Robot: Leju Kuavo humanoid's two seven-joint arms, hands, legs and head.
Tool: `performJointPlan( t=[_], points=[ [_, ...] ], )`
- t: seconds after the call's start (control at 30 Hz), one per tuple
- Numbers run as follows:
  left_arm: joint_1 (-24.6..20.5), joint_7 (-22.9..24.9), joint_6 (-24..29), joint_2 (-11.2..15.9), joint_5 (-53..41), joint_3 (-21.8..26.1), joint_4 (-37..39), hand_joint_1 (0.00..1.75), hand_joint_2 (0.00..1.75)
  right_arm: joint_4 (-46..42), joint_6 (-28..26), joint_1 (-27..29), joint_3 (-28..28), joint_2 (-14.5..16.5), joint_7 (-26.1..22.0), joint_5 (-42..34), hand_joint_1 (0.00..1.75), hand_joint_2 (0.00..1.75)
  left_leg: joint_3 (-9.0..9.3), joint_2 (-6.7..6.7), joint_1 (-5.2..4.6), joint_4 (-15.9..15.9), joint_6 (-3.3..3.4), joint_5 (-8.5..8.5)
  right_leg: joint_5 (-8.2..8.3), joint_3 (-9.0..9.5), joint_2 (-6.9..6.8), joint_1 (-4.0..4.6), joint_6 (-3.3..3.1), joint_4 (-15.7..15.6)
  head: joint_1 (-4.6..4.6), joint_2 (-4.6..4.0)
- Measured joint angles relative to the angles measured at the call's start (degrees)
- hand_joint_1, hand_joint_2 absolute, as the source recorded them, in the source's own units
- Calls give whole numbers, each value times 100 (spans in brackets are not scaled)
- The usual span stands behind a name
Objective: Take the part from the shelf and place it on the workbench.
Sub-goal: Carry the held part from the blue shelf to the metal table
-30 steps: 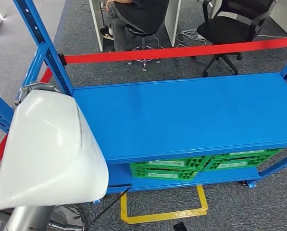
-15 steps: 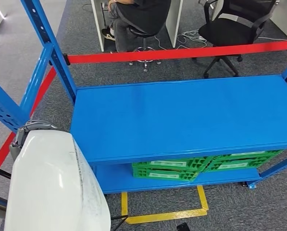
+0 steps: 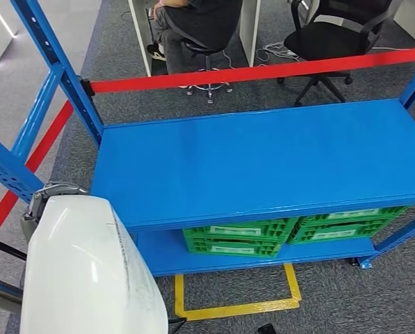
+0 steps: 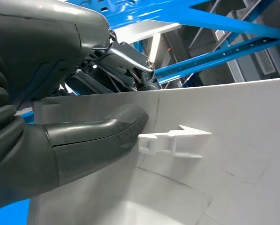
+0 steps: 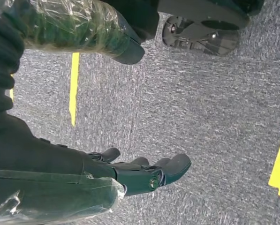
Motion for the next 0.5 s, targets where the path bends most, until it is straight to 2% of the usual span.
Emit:
performJointPlan(
  t=[0.1, 0.13, 0.17, 0.2, 0.27, 0.33, 0.43, 0.47, 0.5],
  points=[
    [10, 0, 6, 2, -2, 1, 1, 175, 175, 0, -1, 3, -18, 0, -3, -1, 0, 175, -400, 2, -9, 1081, 5, -665, 71, -112, -36, 46, -98, 2, -14, 0],
    [16, 0, 7, 3, -2, 1, 1, 175, 175, 0, 0, 4, -25, 0, -3, -1, 0, 175, -471, 2, -14, 1341, 21, -770, 95, -150, -43, 68, -114, 4, -15, 0],
    [21, -1, 8, 5, -2, 1, 1, 175, 175, 0, 1, 4, -30, 0, -3, -1, 0, 175, -443, 2, -24, 1399, 48, -764, 120, -181, -46, 88, -122, 5, -14, 0],
    [25, 0, 8, 6, -2, 1, 1, 175, 175, 0, 1, 4, -34, 0, -3, -2, 0, 175, -312, 2, -39, 1247, 86, -661, 142, -204, -45, 106, -124, 6, -14, 0],
    [22, -2, 8, 7, -3, 1, 0, 175, 175, 1, 1, 4, -42, 5, -4, -2, 0, 175, 165, 2, -93, 491, 202, -345, 179, -227, -44, 136, -117, 6, -13, 0],
    [18, -2, 8, 3, -5, 1, 0, 175, 175, 3, 1, 4, -47, 12, -8, -2, 0, 175, 493, 2, -141, -119, 287, -197, 217, -260, -47, 156, -84, 17, -10, 0],
    [36, -2, 8, 0, -8, 2, 0, 175, 175, 4, 5, 4, -53, 12, -40, -34, 0, 175, 507, 0, -155, -284, 312, -155, 283, -317, -62, 143, 21, 13, -9, 0],
    [41, -2, 7, -3, -8, 3, 0, 175, 175, 4, 9, 4, -58, 10, -66, -68, 0, 175, 492, 5, -146, -306, 328, -115, 247, -346, -59, 137, 53, 40, -6, 0],
    [42, -2, 4, -7, -8, 3, 0, 175, 175, 4, 13, 5, -66, 8, -94, -110, 0, 175, 470, 13, -134, -328, 354, -73, 131, -402, -52, 134, 79, 154, 3, 0]
  ],
)
